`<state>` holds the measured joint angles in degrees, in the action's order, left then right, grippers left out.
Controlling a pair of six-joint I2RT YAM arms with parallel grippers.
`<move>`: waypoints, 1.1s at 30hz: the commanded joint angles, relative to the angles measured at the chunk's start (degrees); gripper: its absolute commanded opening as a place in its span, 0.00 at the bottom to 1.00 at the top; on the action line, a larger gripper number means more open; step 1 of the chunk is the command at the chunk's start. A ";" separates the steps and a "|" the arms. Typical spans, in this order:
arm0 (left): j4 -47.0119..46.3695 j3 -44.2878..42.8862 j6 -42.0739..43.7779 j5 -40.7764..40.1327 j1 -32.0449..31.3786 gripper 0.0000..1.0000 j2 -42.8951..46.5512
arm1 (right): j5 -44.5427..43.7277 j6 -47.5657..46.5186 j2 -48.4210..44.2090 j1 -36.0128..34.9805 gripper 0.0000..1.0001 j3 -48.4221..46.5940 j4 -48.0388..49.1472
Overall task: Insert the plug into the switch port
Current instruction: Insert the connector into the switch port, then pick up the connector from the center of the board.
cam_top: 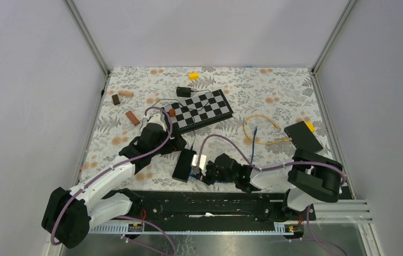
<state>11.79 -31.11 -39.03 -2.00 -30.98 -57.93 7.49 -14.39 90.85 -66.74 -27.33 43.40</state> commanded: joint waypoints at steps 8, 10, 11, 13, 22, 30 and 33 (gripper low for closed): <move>0.19 -4.70 1.57 -2.86 1.54 0.93 -1.71 | -15.25 19.62 -15.89 10.32 0.56 -5.97 -18.28; -0.06 -5.05 1.24 -2.66 1.49 0.93 -2.40 | -18.97 24.00 -16.73 14.74 0.56 -8.72 -23.87; -0.08 -5.32 1.16 -2.52 1.53 0.93 -3.07 | -20.80 25.82 -17.02 16.93 0.58 -10.14 -26.37; 0.34 -6.35 1.10 -2.19 1.54 0.93 -4.00 | -22.81 28.95 -17.79 21.29 0.59 -12.21 -30.14; 1.48 -8.62 2.87 -2.51 1.78 0.94 -4.65 | -25.39 44.57 -17.85 43.18 0.66 -20.54 -48.57; 2.51 -9.30 4.39 -1.81 1.80 0.94 -4.80 | -25.94 50.51 -13.98 53.67 0.70 -20.51 -53.81; 2.28 -9.63 4.43 -1.39 1.81 0.94 -4.90 | -25.49 49.67 -11.09 55.30 0.70 -21.87 -54.67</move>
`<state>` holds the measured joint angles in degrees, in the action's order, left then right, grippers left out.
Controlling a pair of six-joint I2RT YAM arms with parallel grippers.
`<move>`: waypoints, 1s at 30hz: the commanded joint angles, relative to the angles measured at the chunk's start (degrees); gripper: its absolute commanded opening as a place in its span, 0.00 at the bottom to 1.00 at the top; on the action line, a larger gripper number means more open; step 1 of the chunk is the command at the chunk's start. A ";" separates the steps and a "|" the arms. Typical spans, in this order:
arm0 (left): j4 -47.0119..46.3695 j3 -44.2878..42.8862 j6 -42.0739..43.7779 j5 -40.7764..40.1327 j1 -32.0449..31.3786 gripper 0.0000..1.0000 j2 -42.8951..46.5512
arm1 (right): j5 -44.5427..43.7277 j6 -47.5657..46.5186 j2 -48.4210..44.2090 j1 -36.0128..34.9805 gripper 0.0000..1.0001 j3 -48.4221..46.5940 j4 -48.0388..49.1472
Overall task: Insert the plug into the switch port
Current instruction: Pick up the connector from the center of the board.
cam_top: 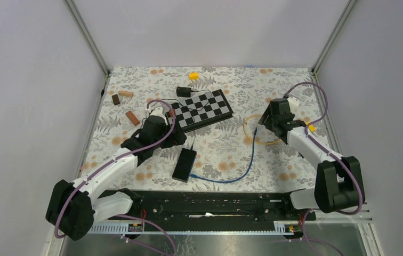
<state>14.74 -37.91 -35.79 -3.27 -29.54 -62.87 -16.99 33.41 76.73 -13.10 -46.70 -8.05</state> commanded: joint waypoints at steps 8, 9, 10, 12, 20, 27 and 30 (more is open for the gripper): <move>-0.64 -3.07 1.19 -0.16 0.36 0.94 -0.40 | 2.08 1.67 9.75 3.61 0.66 -3.68 -2.64; -0.60 -2.98 1.14 -0.05 0.36 0.94 -0.41 | 1.95 1.58 10.75 3.61 0.66 -3.79 -2.66; -0.61 -2.97 1.08 0.12 0.37 0.94 -0.41 | 1.83 1.51 11.80 3.62 0.66 -3.90 -2.67; -0.66 -2.83 1.03 0.44 0.36 0.94 -0.25 | 1.01 1.29 13.19 3.59 0.66 -4.23 -2.35; -0.50 -2.87 1.18 0.35 0.36 0.94 0.38 | -2.33 7.31 19.73 3.97 0.73 -10.47 -1.68; -0.25 -3.46 1.52 0.46 0.36 0.94 0.88 | -6.03 18.64 24.32 3.96 0.74 -19.55 -5.80; -0.11 -3.49 1.55 0.23 0.36 0.94 1.20 | -6.77 19.06 23.62 3.98 0.77 -22.75 -11.23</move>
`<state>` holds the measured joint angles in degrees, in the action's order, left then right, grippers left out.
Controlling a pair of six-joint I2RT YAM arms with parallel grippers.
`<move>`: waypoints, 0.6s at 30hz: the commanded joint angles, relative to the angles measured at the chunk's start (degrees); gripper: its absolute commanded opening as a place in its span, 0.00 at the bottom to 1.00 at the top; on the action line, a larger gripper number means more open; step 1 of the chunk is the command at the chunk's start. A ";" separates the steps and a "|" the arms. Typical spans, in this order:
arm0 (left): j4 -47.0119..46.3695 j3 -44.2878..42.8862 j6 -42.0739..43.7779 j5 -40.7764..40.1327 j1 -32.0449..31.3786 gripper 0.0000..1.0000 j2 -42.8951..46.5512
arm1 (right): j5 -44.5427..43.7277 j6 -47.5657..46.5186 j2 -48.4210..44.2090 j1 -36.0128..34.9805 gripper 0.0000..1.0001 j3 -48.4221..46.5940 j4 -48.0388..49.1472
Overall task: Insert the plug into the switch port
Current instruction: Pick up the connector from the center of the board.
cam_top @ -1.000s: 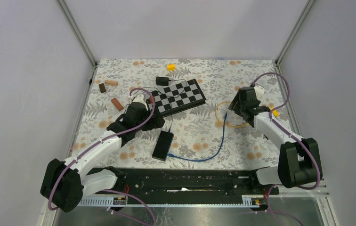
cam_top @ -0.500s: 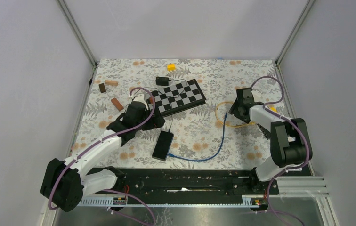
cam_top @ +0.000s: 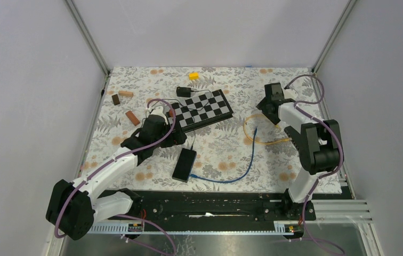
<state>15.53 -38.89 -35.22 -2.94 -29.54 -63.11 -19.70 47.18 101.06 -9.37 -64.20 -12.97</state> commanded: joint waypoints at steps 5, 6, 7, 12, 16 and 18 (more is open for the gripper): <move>-0.97 -2.01 0.58 -0.63 0.36 0.94 2.08 | -6.06 6.53 -10.75 0.18 0.78 3.55 -7.16; -1.11 -1.76 0.42 -0.56 0.36 0.94 2.19 | -6.31 7.28 -12.59 0.22 0.78 5.59 -7.86; -1.26 -1.50 0.32 -0.43 0.36 0.94 2.30 | -6.66 8.29 -14.54 0.22 0.78 7.45 -8.65; -1.41 -1.00 -0.01 0.36 0.36 0.94 2.43 | -10.46 11.88 -21.78 0.23 0.77 14.29 -12.69; -1.78 -0.99 -0.03 1.00 0.36 0.94 2.14 | -13.42 11.83 -23.39 0.30 0.76 17.08 -12.61; -1.81 -1.24 0.04 1.17 0.36 0.93 2.07 | -13.61 11.84 -22.15 0.40 0.75 16.78 -12.61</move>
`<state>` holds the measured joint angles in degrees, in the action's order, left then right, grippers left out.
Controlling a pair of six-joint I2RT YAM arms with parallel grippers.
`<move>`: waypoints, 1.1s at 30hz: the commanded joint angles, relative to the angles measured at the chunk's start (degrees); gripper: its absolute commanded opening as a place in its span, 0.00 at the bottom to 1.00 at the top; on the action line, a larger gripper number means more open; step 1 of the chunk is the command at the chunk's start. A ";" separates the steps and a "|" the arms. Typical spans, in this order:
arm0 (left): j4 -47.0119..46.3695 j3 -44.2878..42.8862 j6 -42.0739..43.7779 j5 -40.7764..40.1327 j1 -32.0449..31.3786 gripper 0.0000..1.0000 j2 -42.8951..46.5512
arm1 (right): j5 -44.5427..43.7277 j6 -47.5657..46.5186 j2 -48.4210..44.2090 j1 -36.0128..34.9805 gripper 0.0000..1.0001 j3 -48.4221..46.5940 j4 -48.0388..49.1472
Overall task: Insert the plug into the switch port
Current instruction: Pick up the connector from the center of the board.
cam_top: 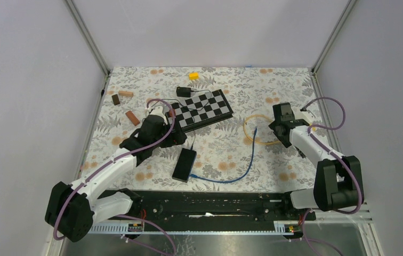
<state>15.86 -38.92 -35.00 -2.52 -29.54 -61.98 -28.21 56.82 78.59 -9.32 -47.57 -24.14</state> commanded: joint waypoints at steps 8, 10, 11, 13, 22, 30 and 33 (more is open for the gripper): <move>-2.17 -1.48 -0.11 0.27 0.36 0.94 1.28 | -5.19 3.54 6.84 1.44 0.75 -0.84 -0.62; -2.23 -1.49 -0.16 0.28 0.36 0.94 1.16 | -4.94 3.65 9.00 1.89 0.74 -1.31 -0.40; -2.19 -1.51 -0.24 0.37 0.36 0.94 1.09 | -5.12 3.59 9.95 2.06 0.72 -1.72 -0.41; -2.00 -1.49 -0.18 0.41 0.36 0.94 1.11 | -5.57 3.06 11.74 2.38 0.69 -2.30 0.19; -1.53 -1.64 0.16 -0.33 0.36 0.94 1.10 | -6.45 0.99 15.88 3.98 0.63 -3.20 2.96; -1.43 -2.04 0.26 -0.62 0.36 0.94 0.63 | -6.34 0.27 17.48 4.32 0.44 -3.28 3.99; -1.25 -2.04 0.24 -0.62 0.36 0.93 0.66 | -6.23 0.57 16.59 4.32 0.34 -2.70 4.73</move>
<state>15.90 -38.92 -34.98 -2.17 -29.54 -61.98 -33.30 56.38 94.96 -5.23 -49.80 -20.69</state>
